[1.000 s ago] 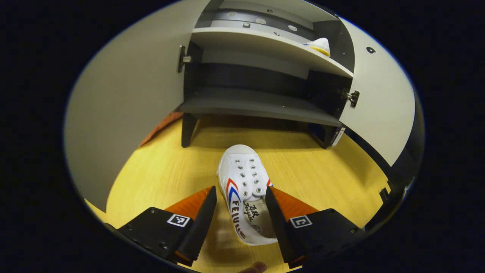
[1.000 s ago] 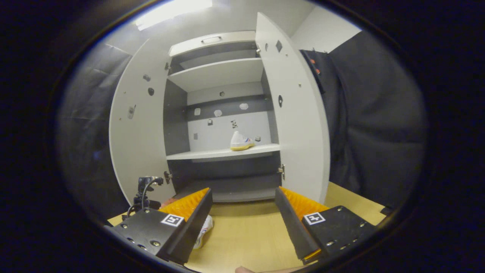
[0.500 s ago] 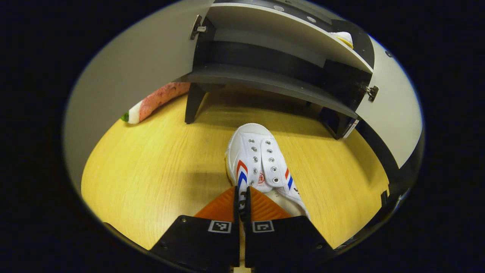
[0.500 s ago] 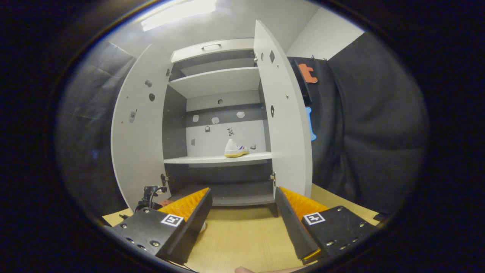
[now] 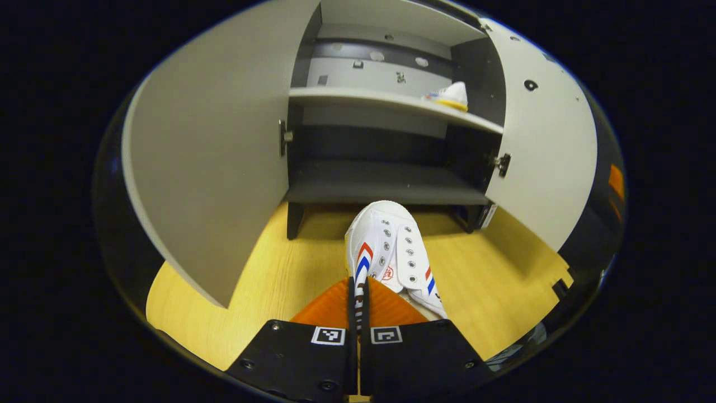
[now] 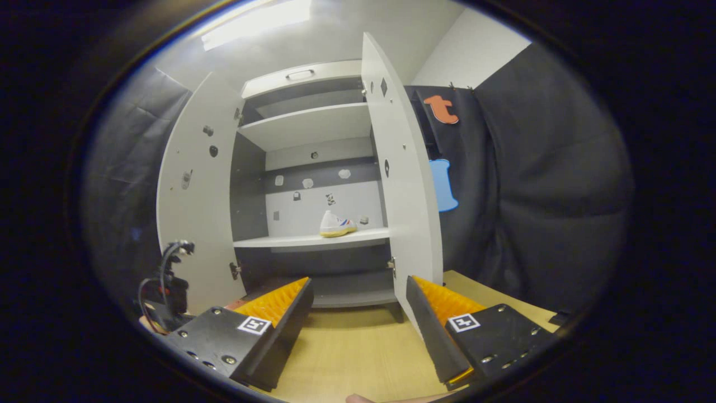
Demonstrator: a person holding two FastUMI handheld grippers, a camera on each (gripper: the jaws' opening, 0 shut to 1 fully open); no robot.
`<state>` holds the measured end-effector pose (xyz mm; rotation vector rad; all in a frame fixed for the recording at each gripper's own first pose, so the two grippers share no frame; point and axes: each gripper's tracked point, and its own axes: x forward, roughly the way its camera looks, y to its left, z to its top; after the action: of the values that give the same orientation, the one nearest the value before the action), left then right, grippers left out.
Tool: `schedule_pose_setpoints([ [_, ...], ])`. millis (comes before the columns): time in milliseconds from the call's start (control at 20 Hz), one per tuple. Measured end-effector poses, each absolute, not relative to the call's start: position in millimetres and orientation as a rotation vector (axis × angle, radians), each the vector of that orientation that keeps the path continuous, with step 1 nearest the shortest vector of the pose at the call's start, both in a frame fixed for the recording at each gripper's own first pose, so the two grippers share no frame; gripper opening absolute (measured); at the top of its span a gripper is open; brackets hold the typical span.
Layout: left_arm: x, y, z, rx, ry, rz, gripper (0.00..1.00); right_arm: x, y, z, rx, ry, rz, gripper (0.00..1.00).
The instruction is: Grab one shoe with the right hand and put it into the shoe cabinet, grab the other shoe with the left hand and put it into the shoe cabinet; then close the right door with the right hand and the left door with the left hand.
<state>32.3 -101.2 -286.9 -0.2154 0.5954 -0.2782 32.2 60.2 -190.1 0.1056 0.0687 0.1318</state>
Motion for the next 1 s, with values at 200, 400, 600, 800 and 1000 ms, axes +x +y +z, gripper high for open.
schedule_pose_setpoints([
  [200, 8, -72, -206, -0.256, 0.44, -0.289, 0.02, 34, 64, -195, 0.093, 0.078, 0.143, 0.99],
  [400, -10, -42, -150, -0.285, 0.374, -0.308, 0.02, 32, 63, -192, 0.084, 0.075, 0.145, 0.99],
  [600, -22, -30, -116, -0.259, 0.331, -0.28, 0.02, 29, 56, -187, 0.097, 0.061, 0.139, 0.98],
  [800, -22, -19, -103, -0.286, 0.343, -0.239, 0.02, 25, 53, -181, 0.11, 0.049, 0.148, 0.99],
  [1000, -6, -21, -92, -0.334, 0.356, -0.199, 0.02, 23, 47, -179, 0.119, 0.044, 0.146, 0.98],
])
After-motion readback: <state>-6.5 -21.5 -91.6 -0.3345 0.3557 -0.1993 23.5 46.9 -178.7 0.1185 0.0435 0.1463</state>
